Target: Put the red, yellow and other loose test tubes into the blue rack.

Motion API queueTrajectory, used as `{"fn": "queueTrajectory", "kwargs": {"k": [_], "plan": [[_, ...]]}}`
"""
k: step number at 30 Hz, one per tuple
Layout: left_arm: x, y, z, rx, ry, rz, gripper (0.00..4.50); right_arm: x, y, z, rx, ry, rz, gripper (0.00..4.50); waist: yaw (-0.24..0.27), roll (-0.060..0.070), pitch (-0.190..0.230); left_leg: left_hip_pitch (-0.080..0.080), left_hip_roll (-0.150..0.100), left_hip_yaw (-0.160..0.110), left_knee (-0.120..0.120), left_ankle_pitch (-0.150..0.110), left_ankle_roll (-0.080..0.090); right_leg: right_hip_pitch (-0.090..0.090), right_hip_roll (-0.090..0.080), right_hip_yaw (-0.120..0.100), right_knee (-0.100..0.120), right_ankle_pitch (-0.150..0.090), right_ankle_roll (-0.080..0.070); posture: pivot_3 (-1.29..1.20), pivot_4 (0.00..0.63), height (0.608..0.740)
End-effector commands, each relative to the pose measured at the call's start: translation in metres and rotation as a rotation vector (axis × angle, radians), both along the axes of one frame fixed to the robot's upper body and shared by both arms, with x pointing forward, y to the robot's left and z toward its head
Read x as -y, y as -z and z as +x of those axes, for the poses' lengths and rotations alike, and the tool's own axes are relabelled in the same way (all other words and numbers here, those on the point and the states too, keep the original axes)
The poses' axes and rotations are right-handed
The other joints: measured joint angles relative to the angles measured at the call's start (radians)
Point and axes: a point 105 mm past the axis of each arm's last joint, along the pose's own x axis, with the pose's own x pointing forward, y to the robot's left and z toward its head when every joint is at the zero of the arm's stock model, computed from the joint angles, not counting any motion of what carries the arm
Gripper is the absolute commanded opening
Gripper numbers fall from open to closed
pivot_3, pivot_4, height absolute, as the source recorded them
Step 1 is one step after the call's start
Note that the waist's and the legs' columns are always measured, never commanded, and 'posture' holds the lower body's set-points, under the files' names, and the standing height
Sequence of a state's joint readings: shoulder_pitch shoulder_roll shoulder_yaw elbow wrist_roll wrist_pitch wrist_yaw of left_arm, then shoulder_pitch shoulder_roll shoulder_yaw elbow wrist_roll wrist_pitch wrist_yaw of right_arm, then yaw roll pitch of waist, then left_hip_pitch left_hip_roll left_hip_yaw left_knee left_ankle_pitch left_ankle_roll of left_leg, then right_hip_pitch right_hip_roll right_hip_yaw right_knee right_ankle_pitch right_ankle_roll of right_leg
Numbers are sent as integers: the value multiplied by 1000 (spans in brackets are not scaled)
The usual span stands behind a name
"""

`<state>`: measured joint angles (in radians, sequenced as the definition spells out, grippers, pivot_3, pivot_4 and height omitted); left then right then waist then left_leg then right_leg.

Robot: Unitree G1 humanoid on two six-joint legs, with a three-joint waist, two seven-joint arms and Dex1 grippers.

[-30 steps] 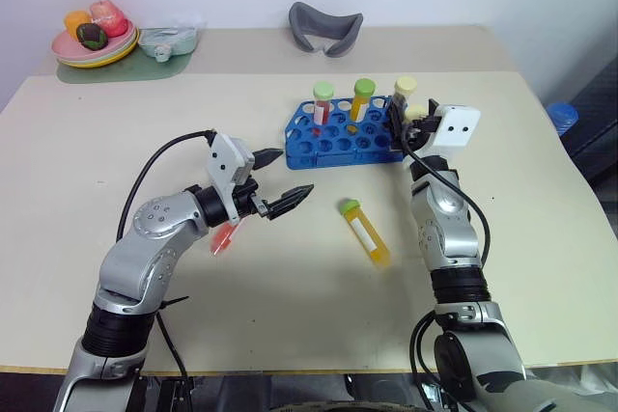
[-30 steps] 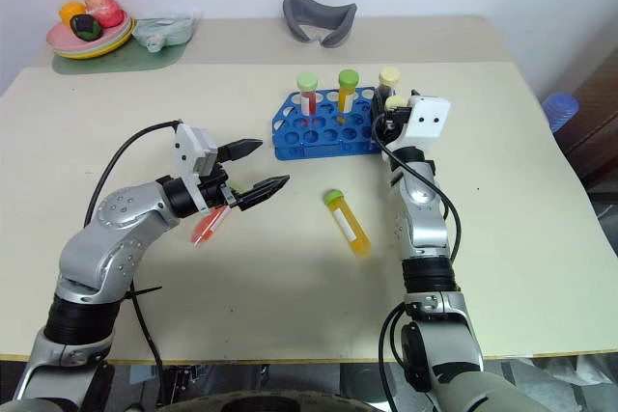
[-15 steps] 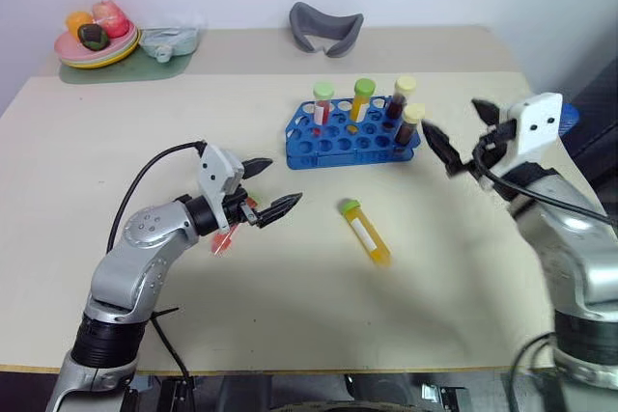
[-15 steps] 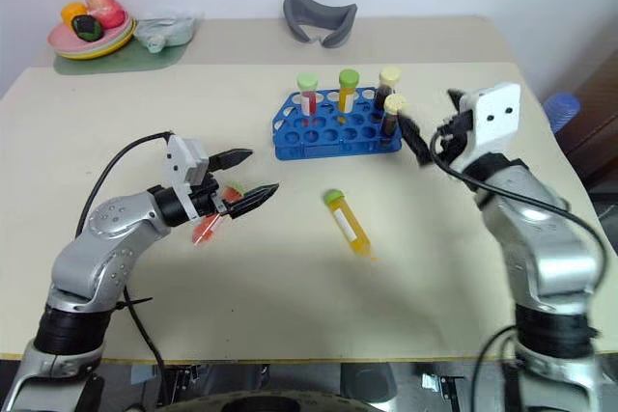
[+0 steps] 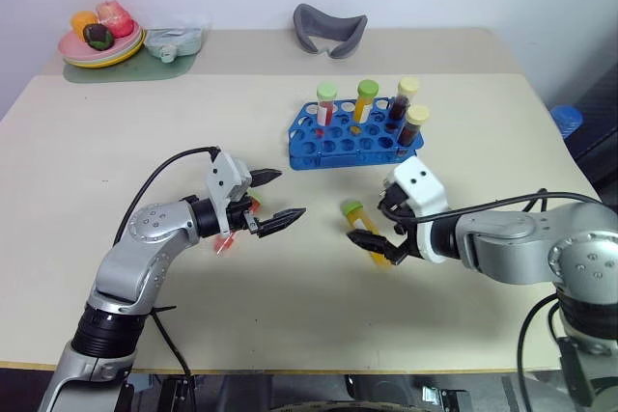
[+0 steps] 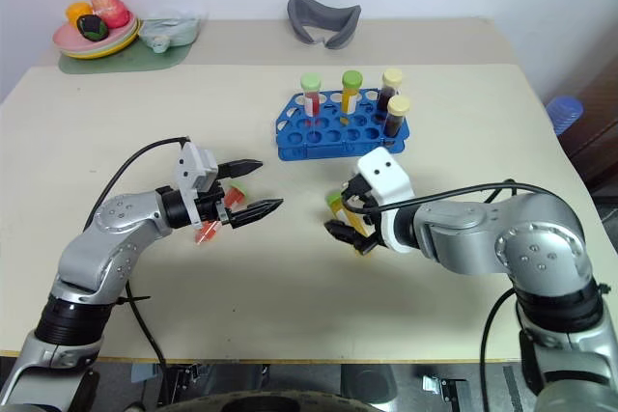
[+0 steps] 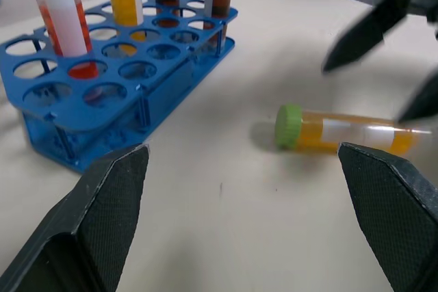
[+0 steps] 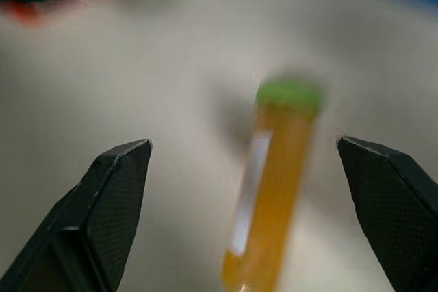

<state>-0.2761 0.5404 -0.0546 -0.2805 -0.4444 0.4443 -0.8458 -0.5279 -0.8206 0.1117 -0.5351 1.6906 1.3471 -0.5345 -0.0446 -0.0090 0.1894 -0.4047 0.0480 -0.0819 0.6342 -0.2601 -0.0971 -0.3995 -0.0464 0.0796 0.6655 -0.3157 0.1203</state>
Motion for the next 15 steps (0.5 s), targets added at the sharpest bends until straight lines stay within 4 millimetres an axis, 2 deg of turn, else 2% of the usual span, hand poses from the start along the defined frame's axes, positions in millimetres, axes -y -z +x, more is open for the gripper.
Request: {"fn": "queueTrajectory", "kwargs": {"k": [1,7,15], "plan": [[5,-7,-5,33,28,-4,4500,-4,-4,3,-62,78,-32,4425,-2,0,0,-1,0,0,0,0,0,-1,0,0,0,0,0,0,150,740],[7,-7,-7,33,30,-4,4500,0,9,23,-120,180,-120,4425,0,0,0,-1,0,-1,0,0,0,-1,1,0,0,0,0,0,150,740],[7,-3,-11,31,17,-17,4500,1,15,44,-163,250,-196,4425,0,0,0,-3,0,-1,0,0,0,-4,1,0,2,0,0,0,150,740]]}}
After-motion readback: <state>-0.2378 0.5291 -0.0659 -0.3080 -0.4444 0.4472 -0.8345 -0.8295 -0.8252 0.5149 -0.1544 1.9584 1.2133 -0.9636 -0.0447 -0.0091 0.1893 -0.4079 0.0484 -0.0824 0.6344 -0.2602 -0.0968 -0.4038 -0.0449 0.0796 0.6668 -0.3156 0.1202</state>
